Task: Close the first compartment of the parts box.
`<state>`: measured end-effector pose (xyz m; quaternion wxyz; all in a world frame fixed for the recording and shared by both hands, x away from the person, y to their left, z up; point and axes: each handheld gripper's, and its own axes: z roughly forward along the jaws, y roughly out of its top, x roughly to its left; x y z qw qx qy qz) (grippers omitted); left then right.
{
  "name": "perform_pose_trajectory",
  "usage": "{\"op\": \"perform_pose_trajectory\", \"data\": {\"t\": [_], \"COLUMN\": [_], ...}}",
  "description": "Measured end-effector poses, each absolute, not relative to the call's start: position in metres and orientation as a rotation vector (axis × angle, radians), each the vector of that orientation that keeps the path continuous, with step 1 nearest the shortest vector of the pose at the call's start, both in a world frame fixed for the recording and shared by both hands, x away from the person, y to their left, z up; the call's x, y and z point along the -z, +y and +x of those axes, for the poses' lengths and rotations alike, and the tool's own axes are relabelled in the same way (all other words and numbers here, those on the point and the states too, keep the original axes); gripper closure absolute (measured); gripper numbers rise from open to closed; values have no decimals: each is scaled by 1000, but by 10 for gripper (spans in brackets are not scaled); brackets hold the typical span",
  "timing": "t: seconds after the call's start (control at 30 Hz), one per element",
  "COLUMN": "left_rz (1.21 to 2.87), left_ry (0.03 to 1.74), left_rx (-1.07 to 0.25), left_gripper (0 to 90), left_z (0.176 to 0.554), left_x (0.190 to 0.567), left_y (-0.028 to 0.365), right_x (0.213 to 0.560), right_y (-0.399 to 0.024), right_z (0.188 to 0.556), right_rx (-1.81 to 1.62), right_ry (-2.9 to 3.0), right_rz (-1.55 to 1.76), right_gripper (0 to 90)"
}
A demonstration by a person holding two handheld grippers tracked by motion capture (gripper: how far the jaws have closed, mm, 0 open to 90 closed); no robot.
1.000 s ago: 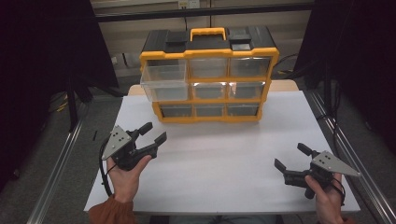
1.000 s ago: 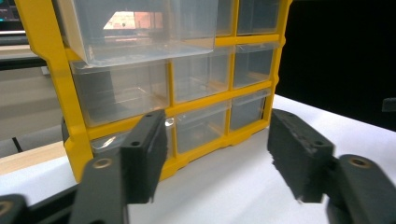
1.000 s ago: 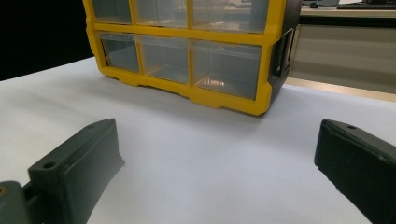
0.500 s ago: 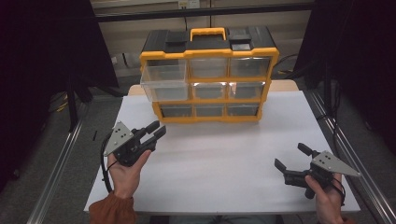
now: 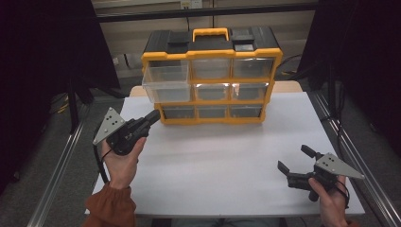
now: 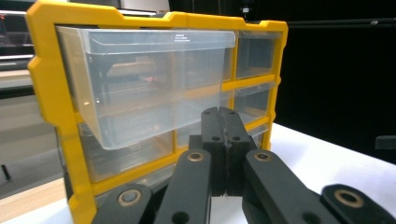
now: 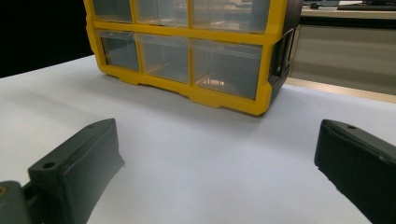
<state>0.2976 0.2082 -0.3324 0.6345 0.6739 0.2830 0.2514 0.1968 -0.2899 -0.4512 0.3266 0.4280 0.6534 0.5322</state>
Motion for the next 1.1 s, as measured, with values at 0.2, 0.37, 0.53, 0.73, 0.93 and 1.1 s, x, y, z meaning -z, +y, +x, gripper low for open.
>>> {"op": "perform_pose_trajectory", "data": {"t": [0.2,0.37,0.53,0.73,0.93,1.1], "left_rz": [1526,1526,1544,1535,1539,1529], "left_ry": [660,661,670,690,697,718], "left_rx": [-547,-547,-544,-554,-587,-593], "left_gripper": [900,900,900,900,900,900], "left_z": [308,318,331,335,339,343], "left_x": [328,325,325,328,333,336], "left_y": [205,199,196,196,200,204], "right_x": [452,452,452,452,452,452], "right_y": [-290,-290,-291,-291,-290,-290], "right_z": [197,197,197,197,196,196], "right_rx": [-1398,-1393,-1397,-1397,-1404,-1401], "right_ry": [1712,1716,1710,1714,1717,1717], "right_rz": [1125,1130,1133,1133,1124,1126], "right_gripper": [1,1,1,1,1,1]}}
